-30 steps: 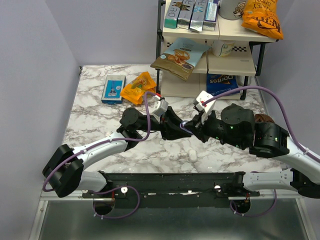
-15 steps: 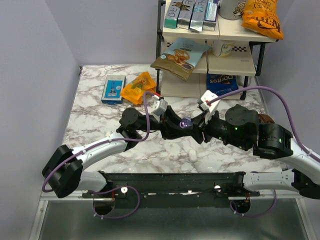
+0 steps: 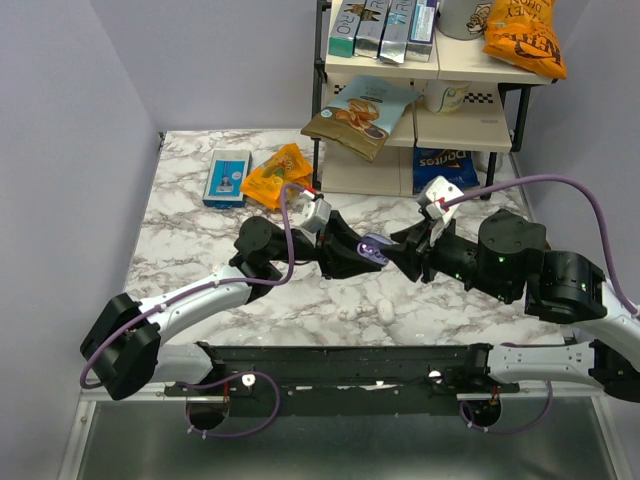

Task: Insert the wireless bluetooth earbuds into the charging case
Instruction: Close the charging case.

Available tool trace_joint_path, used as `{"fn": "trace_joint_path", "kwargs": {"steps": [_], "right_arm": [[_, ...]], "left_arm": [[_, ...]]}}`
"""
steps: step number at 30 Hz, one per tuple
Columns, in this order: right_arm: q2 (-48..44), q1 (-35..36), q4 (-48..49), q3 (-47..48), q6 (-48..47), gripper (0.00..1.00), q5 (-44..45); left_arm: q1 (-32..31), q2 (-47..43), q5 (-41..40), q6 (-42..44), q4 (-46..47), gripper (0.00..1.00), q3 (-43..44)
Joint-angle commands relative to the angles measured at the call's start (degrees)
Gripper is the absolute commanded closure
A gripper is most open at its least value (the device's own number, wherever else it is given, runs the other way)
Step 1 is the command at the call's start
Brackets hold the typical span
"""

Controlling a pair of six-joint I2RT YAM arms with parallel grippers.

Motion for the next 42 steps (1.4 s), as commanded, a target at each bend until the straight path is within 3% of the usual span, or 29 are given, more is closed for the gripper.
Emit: {"fn": "trace_joint_path", "kwargs": {"steps": [1,8,27,42], "right_arm": [[0.36,-0.03,1.43,0.63,-2.08,0.58,-5.31],[4.06,-0.03,-1.48,2.04,-2.78,0.6,-8.56],[4.68,-0.12,-1.48,1.07,-2.52,0.62,-0.13],[5.29,-0.47,-1.48,-0.42,-2.26,0.68,-1.53]], "left_arm": [[-0.08,-0.92,1.68,1.16,-2.7,1.0,1.73],[-0.08,-0.92,1.24,1.78,-5.17,1.0,2.53],[-0.17,-0.31,1.24,1.69,-4.3,1.0,2.53],[-0.08,-0.66,1.15,1.43,-3.5,1.0,2.53]]}}
